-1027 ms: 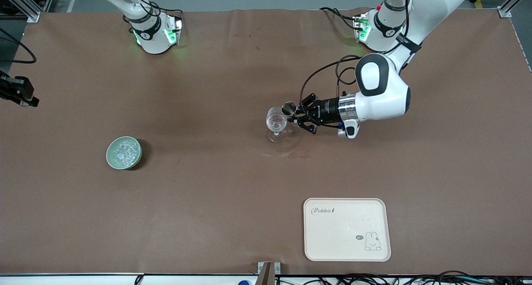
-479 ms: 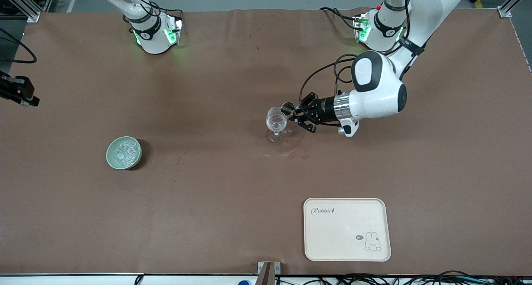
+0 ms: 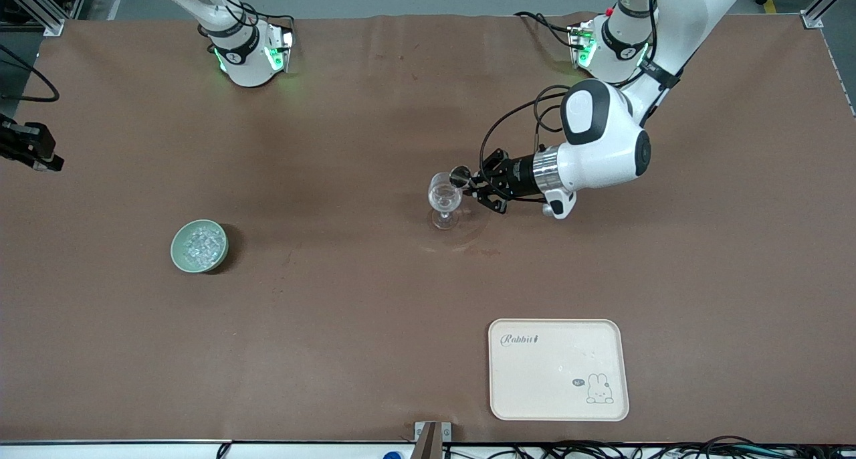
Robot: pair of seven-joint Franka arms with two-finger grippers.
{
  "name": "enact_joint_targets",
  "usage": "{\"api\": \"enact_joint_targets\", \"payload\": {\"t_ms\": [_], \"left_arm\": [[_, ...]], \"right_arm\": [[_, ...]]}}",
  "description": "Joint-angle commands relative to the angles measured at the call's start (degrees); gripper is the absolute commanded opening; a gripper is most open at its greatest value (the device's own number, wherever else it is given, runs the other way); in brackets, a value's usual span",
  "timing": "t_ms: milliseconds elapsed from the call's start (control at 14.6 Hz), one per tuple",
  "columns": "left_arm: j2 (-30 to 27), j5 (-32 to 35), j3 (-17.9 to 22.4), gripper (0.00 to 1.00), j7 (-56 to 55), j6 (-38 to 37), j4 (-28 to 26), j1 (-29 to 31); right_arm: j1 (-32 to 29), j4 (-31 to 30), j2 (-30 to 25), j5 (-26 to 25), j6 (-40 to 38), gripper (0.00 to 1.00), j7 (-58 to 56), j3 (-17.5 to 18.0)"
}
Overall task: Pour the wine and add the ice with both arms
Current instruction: 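Tilt the jigger with the left gripper to pour into the wine glass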
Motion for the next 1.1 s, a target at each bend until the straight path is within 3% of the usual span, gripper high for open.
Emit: {"api": "enact_joint_targets", "payload": {"t_ms": [0,753,1027], "left_arm": [[-1.3,4.0,0.0,0.0,-4.8,0.8,0.1,-1.0],[0.1,18.7,0.3,0.0,-17.3,0.6,2.5,-3.8],[0.5,19.2,0.3,0.0,-17.5,0.4,2.6,-3.5]], "right_arm": [[-0.4,-0.5,-0.6,0.2,-0.2,0.09,-0.4,0.3],[-0.3,-0.9,-0.5,0.2,0.1,0.09,-0.4,0.3],[-0.3,-0.9,-0.5,0.2,0.2,0.09,-0.4,0.3]]}}
